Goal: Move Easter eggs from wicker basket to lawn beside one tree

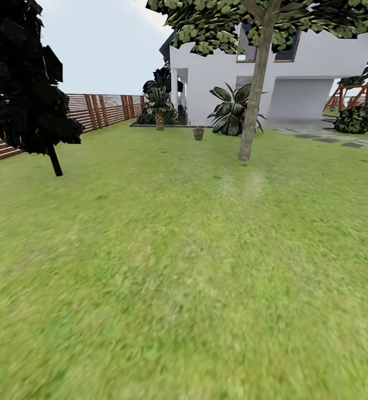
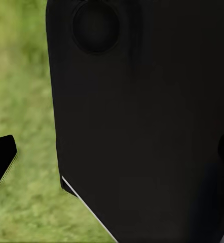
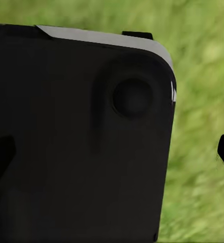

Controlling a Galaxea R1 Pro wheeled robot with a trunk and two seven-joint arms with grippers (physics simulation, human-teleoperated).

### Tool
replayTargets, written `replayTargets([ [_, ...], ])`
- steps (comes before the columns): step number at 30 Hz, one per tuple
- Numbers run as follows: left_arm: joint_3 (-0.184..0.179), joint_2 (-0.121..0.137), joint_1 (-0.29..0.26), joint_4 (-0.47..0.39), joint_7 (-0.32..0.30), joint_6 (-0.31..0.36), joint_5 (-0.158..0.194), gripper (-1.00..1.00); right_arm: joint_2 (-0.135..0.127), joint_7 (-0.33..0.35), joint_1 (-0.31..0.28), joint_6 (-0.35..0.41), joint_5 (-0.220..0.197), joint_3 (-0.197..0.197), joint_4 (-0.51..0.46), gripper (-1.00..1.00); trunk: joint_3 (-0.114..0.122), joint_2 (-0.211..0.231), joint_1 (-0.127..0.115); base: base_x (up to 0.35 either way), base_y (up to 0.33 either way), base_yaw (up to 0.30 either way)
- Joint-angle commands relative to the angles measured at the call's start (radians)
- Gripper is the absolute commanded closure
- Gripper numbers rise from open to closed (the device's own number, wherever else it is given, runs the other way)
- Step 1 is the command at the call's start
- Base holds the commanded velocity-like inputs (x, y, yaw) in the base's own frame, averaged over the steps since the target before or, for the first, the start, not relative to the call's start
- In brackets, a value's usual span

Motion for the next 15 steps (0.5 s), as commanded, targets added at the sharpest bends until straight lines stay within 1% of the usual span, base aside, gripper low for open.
replayTargets([
  [1,0.001,0.0,0.001,-0.002,-0.001,0.0,0.001,-1.0,0.0,0.0,-0.001,-0.003,0.006,-0.001,0.001,-1.0,-0.001,0.0,0.001,0.34,0.0,0.0],
  [15,0.001,0.0,0.001,-0.001,-0.001,0.0,0.001,-1.0,-0.002,0.0,-0.001,-0.003,0.006,-0.001,0.001,-1.0,-0.001,0.0,0.001,0.34,0.0,0.0],
])
